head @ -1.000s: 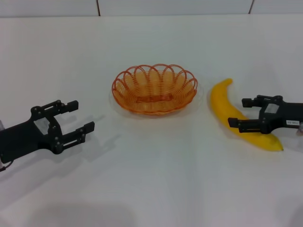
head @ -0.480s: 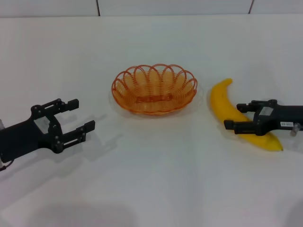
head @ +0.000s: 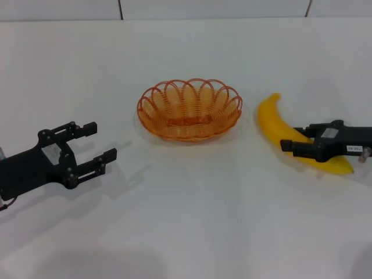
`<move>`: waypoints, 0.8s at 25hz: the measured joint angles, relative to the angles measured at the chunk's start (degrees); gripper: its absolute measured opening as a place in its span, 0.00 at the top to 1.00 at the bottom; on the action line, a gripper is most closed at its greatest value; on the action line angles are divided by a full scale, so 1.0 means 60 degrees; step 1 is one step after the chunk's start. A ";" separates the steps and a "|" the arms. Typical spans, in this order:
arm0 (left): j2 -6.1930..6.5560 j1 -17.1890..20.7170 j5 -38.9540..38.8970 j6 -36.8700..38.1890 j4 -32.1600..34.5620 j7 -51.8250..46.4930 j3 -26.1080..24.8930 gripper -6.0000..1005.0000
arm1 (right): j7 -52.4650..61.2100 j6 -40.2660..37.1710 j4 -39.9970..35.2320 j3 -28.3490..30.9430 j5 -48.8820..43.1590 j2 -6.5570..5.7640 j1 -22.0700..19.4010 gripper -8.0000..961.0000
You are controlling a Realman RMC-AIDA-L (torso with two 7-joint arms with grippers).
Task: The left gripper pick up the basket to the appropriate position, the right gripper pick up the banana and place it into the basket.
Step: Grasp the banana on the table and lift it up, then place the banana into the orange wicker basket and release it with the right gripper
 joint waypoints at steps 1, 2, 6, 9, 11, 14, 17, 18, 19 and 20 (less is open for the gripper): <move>0.0000 0.0004 -0.0004 0.0002 0.0000 0.0000 0.0000 0.30 | 0.0006 0.0000 -0.0017 0.0054 0.0045 0.0000 0.0000 0.40; 0.0002 0.0014 -0.0005 0.0002 0.0000 -0.0008 0.0002 0.30 | 0.0009 -0.0007 -0.0045 0.0118 0.0110 -0.0001 0.0000 0.42; 0.0031 0.0029 0.0101 0.0001 0.0000 -0.0311 0.0070 0.30 | -0.0112 -0.0091 -0.0164 0.0290 0.0702 -0.0004 0.0000 0.49; 0.0042 0.0041 0.0131 -0.0052 -0.0003 -0.0455 0.0059 0.30 | -0.0806 -0.0264 -0.0309 0.0249 0.1591 0.0072 0.0021 0.49; 0.0041 0.0046 0.0134 -0.0077 -0.0013 -0.0460 0.0051 0.30 | -0.1668 -0.0623 -0.0352 0.0229 0.2234 0.0171 0.0102 0.49; 0.0031 -0.0047 0.0136 -0.0091 -0.0172 -0.0421 0.0072 0.30 | -0.3129 -0.1316 -0.0365 0.0215 0.2957 0.0351 0.0420 0.49; 0.0034 -0.0194 0.0139 -0.0235 -0.0347 -0.0402 0.0080 0.30 | -0.4228 -0.1750 -0.0322 -0.0193 0.3232 0.0510 0.0982 0.49; 0.0032 -0.0252 0.0139 -0.0300 -0.0395 -0.0400 0.0082 0.30 | -0.4463 -0.1800 -0.0251 -0.0563 0.3285 0.0542 0.1255 0.49; 0.0030 -0.0307 0.0139 -0.0358 -0.0434 -0.0400 0.0082 0.30 | -0.4535 -0.1721 -0.0177 -0.0880 0.3311 0.0547 0.1456 0.49; 0.0026 -0.0396 0.0154 -0.0397 -0.0529 -0.0398 0.0087 0.30 | -0.4574 -0.1544 -0.0071 -0.1304 0.3382 0.0555 0.1701 0.49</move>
